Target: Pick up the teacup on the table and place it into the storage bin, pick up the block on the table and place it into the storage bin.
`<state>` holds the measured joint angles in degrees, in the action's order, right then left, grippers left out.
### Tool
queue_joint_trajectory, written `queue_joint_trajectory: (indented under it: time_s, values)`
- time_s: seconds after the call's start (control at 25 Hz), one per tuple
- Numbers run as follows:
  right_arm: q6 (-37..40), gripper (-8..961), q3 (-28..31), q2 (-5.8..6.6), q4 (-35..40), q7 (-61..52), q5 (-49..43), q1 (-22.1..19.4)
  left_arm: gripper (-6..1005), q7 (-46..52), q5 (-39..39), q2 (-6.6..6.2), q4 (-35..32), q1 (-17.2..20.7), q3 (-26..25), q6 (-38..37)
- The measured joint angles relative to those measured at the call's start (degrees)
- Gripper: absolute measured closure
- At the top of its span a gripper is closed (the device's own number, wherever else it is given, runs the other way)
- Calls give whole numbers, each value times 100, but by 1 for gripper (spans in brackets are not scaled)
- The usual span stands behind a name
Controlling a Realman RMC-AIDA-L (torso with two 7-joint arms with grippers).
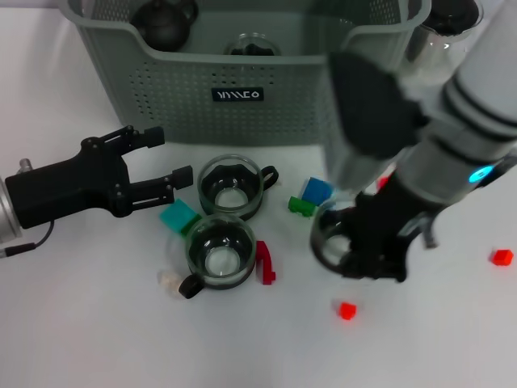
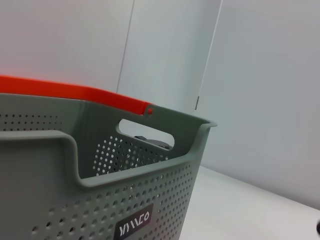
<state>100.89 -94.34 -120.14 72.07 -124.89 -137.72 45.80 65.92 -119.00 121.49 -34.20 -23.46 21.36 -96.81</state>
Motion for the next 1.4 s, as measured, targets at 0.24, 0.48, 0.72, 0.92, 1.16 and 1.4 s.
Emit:
queue_joint_trajectory:
  time_s: [0.24, 0.48, 0.72, 0.92, 1.16, 1.4]
  values:
    - [1110, 892, 1426, 56, 769, 225, -136, 92, 139, 0, 0, -3, 2, -14, -9, -2]
    - [1266, 894, 2807, 118, 1187, 677, 575, 573, 140, 1, 0, -11, 23, -36, -9, 4]
    - [590, 896, 3829, 90, 1002, 735, 595, 1129, 140, 2, 15, -13, 26, -45, -69, 4]
    - [-1049, 895, 3819, 188, 88, 160, -243, 1656, 140, 1, 17, -20, 28, -65, -81, -2]
    - [-2910, 896, 3622, 189, -2096, -29, -1542, 2587, 140, 0, 18, -13, 28, -99, -79, -1]
    - [-4507, 895, 3451, 45, -3697, -203, -2413, 3090, 139, 14, 17, -16, 28, -106, -79, 12]
